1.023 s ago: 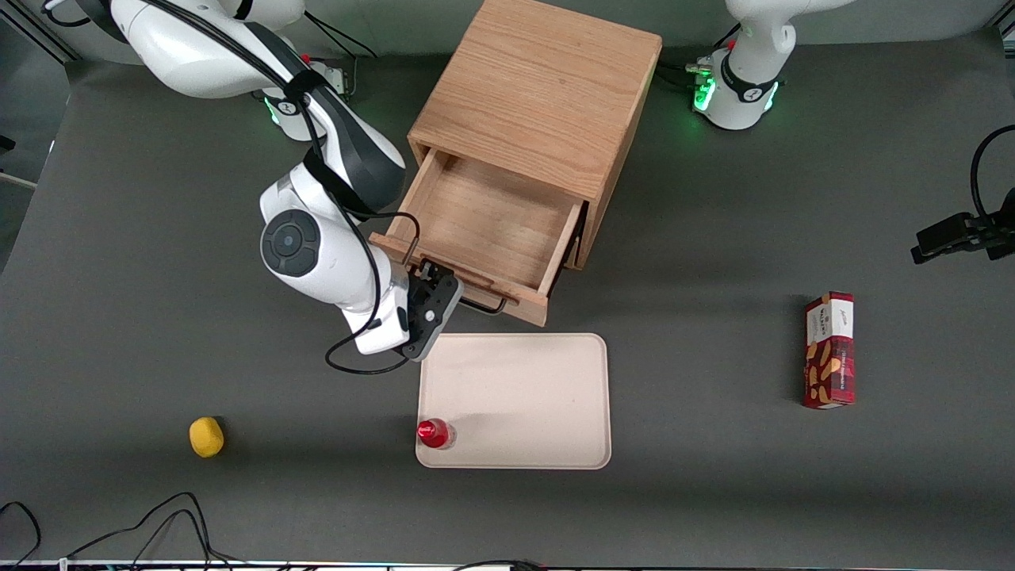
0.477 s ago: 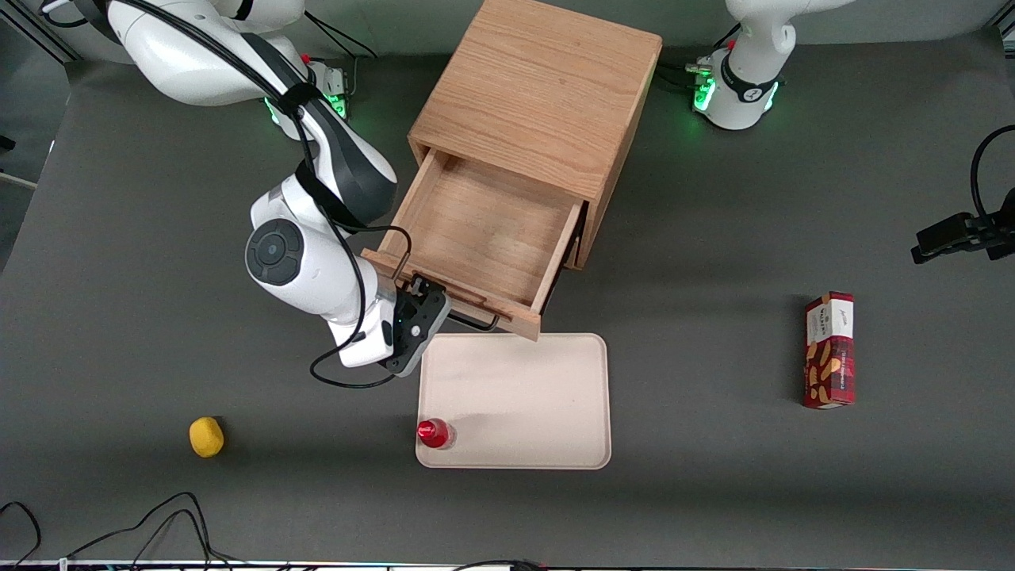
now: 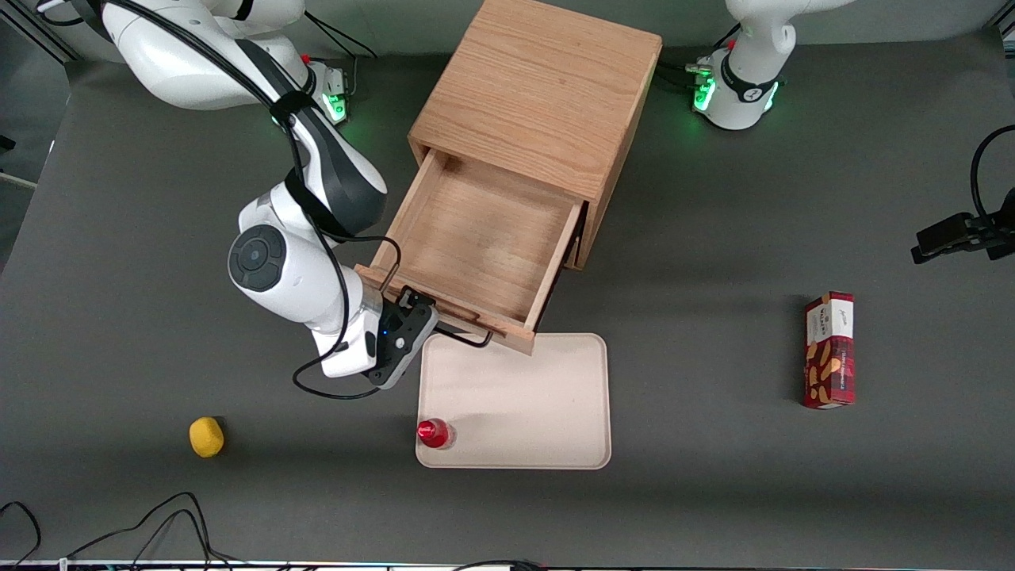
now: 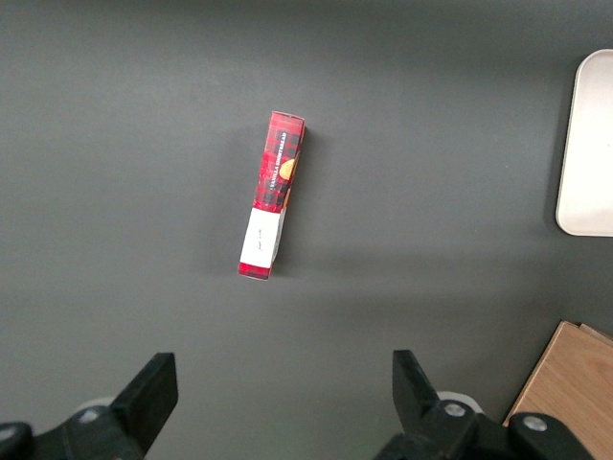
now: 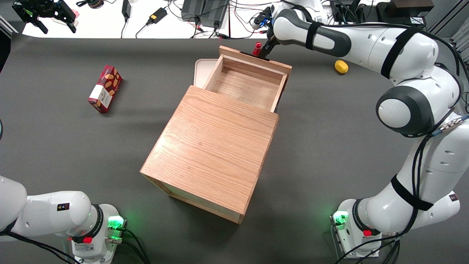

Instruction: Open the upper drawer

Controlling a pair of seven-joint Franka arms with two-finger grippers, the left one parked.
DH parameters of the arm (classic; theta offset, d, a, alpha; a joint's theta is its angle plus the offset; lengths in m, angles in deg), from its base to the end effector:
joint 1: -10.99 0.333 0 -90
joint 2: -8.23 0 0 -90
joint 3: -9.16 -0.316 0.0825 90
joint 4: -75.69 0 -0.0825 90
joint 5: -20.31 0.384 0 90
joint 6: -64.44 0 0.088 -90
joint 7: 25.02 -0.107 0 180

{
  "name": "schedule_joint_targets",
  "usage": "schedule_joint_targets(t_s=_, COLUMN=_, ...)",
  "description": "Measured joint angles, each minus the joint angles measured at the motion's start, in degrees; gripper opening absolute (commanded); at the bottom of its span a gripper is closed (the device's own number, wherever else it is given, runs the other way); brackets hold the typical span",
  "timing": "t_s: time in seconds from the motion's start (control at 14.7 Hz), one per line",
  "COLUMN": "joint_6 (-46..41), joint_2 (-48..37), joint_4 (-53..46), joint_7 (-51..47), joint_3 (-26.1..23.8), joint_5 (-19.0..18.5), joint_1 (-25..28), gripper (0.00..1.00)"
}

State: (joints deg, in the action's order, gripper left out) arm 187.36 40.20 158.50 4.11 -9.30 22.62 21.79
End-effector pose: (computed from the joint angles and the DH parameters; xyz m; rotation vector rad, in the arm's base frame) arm 0.6490 0.3154 0.3943 -2.6137 -1.3272 -0.2477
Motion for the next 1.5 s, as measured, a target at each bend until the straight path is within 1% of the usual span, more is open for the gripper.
schedule_joint_targets(t_s=0.61, joint_6=0.1, joint_2=-0.5, joint_4=-1.3, joint_7=0.0, joint_3=0.0, joint_5=0.0, joint_1=0.1, gripper=1.00)
schedule_joint_targets(t_s=0.95, joint_6=-0.1, joint_2=-4.3, joint_4=-2.1, joint_7=0.0, joint_3=0.1, joint_5=0.0, joint_1=0.2, gripper=1.00)
schedule_joint_targets(t_s=1.02, joint_6=-0.1, joint_2=-5.6, joint_4=-2.1, joint_7=-0.4, joint_3=0.7, joint_5=0.0, joint_1=0.2, gripper=1.00)
schedule_joint_targets(t_s=1.16, joint_6=-0.4, joint_2=-8.9, joint_4=-2.0, joint_7=-2.1, joint_3=3.4, joint_5=0.2, joint_1=0.0, gripper=1.00)
schedule_joint_targets(t_s=1.23, joint_6=-1.0, joint_2=-11.0, joint_4=-1.6, joint_7=-3.6, joint_3=5.0, joint_5=1.4, joint_1=-0.4, gripper=1.00)
schedule_joint_targets(t_s=1.36, joint_6=-4.2, joint_2=-15.7, joint_4=0.8, joint_7=-8.3, joint_3=6.4, joint_5=5.6, joint_1=-3.1, gripper=1.00)
schedule_joint_targets(t_s=1.5, joint_6=-8.1, joint_2=-21.4, joint_4=5.0, joint_7=-16.2, joint_3=6.8, joint_5=6.8, joint_1=-6.7, gripper=1.00)
